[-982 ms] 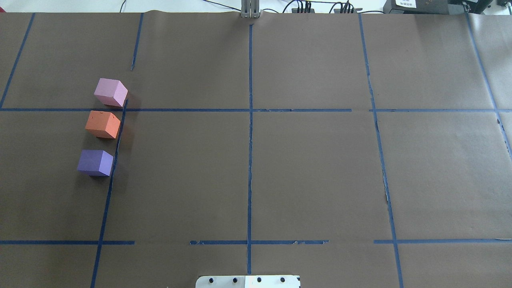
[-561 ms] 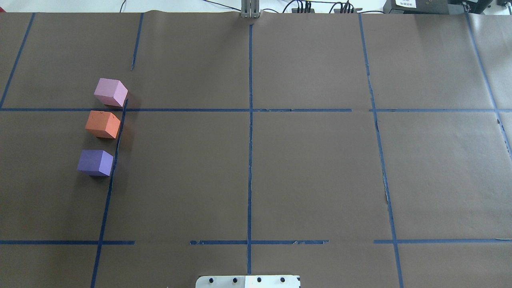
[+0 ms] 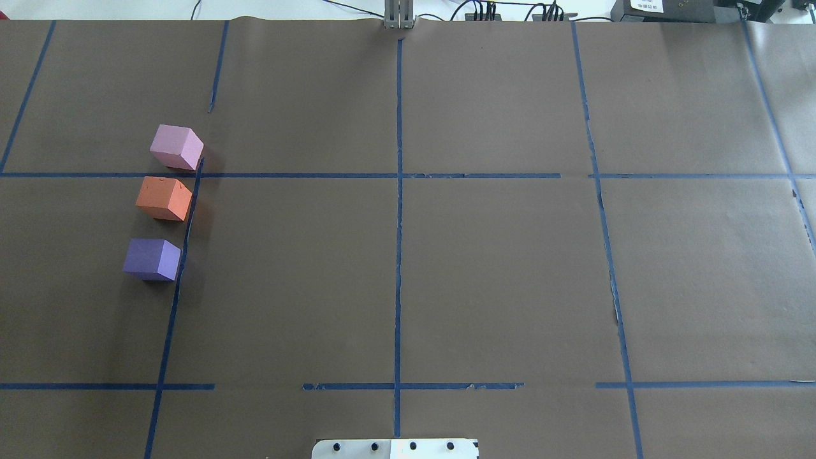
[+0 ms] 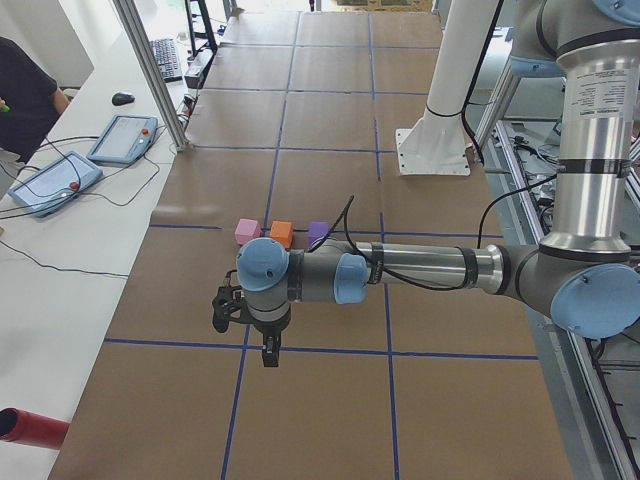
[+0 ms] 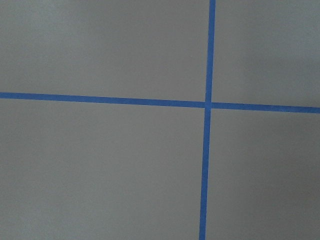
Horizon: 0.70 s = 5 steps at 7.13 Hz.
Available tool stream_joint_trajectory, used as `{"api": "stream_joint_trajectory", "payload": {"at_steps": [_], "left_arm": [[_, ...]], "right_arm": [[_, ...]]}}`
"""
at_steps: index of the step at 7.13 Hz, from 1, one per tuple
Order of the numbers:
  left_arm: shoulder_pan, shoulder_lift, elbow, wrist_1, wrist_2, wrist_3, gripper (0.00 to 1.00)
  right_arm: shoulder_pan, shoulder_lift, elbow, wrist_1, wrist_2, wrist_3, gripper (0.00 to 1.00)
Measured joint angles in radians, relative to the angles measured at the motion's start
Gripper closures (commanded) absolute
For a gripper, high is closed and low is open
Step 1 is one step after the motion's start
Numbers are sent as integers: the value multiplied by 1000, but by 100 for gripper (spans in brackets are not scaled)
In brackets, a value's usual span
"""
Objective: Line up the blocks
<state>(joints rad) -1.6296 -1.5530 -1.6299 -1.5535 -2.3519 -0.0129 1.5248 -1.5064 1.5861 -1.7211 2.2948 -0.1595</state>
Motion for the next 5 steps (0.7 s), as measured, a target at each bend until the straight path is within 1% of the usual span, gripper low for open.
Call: {"api": "stream_joint_trajectory", "payload": {"at_steps": [5], "left_arm": [[2,6,-13,3,-1,-1,0]], "right_arm": [[0,0,0,0,0,0,0]]}}
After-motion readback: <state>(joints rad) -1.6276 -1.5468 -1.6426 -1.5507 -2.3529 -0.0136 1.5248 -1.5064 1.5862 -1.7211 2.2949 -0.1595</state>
